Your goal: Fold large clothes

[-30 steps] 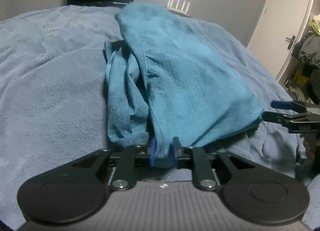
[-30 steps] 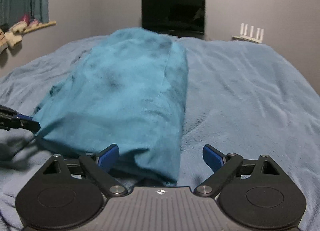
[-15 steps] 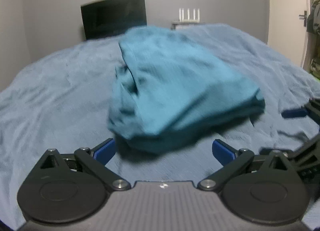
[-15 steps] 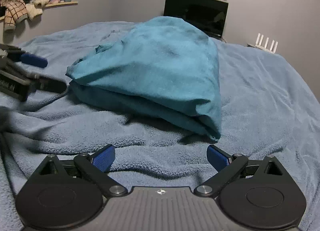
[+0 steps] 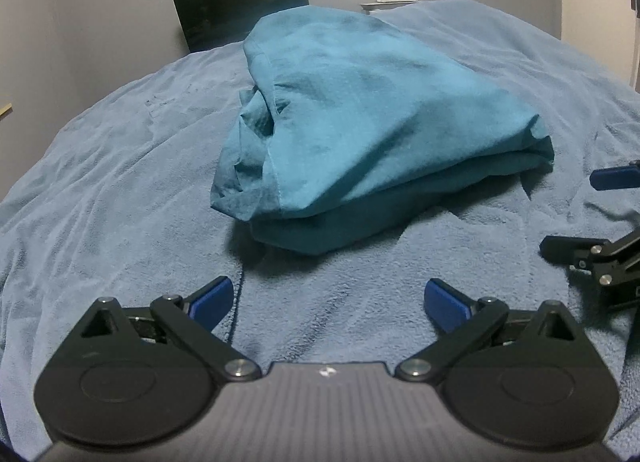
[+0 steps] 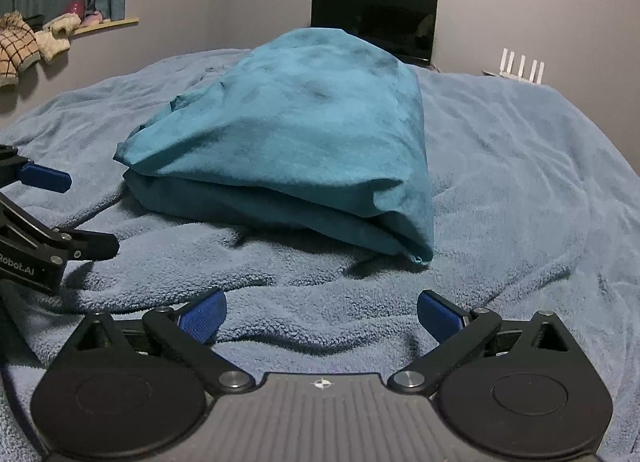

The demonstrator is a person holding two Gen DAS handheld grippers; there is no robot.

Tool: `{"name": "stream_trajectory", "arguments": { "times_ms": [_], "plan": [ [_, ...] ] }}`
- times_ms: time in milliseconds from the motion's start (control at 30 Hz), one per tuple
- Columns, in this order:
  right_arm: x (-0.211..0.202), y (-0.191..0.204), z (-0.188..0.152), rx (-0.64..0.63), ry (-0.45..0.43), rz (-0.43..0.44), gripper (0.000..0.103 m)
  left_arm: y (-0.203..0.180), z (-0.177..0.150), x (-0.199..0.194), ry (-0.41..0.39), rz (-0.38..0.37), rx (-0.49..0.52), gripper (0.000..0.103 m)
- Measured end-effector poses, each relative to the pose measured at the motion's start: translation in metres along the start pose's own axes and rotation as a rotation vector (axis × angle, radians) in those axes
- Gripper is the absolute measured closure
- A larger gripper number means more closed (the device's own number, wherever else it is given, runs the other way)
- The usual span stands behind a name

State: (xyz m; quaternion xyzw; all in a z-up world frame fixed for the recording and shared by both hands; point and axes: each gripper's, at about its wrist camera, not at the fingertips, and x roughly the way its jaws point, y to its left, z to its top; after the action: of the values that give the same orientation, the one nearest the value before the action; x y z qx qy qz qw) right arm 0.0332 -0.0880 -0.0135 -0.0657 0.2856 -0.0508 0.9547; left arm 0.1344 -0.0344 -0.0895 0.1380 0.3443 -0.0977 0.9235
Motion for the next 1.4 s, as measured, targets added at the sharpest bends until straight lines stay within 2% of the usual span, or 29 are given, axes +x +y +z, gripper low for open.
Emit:
{"name": "stream_trajectory", "arguments": {
  "times_ms": [1400],
  "plan": [
    [0.0031, 0.0026, -0.0016, -0.011, 0.012, -0.002, 0.0, -0.0006, 0.0011, 0.0035, 0.009, -0.008, 0.009, 0.0]
  ]
}}
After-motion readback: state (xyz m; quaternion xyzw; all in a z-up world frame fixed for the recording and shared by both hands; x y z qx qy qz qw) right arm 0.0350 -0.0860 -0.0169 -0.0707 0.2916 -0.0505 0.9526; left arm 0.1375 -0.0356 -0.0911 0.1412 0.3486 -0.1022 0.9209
